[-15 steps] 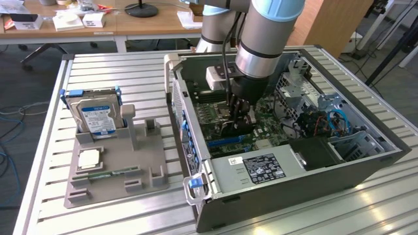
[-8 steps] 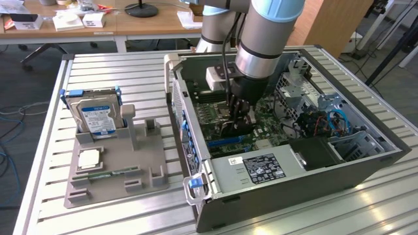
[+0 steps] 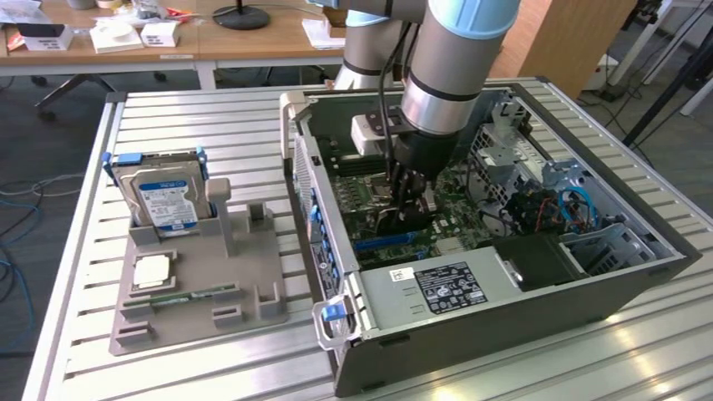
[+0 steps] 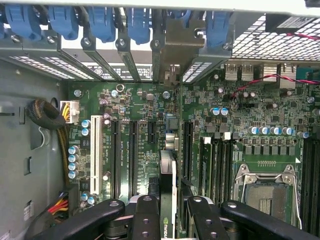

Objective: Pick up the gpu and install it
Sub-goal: 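Insert the gpu into the slot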

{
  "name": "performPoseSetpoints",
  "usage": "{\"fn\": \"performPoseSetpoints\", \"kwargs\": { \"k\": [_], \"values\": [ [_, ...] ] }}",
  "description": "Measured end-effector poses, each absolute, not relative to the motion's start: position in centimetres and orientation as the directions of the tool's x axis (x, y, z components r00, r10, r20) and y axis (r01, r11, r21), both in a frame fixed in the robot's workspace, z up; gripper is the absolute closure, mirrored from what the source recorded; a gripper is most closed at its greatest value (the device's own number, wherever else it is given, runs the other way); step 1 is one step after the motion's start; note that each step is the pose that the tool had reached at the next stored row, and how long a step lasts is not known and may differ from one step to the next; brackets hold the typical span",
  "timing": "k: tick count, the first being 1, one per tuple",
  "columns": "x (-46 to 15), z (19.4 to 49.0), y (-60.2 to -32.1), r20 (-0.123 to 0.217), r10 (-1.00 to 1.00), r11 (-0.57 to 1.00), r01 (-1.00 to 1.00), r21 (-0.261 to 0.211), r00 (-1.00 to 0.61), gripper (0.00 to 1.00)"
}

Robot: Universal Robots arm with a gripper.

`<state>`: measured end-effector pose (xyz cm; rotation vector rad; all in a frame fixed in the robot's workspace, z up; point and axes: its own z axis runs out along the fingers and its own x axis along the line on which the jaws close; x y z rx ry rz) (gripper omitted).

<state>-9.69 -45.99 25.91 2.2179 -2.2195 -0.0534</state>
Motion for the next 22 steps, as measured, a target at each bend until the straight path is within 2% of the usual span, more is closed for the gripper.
{"fn": "performPoseSetpoints", "kwargs": {
  "k": [22],
  "values": [
    [-9.72,25.77,-45.99,-0.021,-1.0,-0.009,-1.0,0.023,0.009,0.74]
  ]
}}
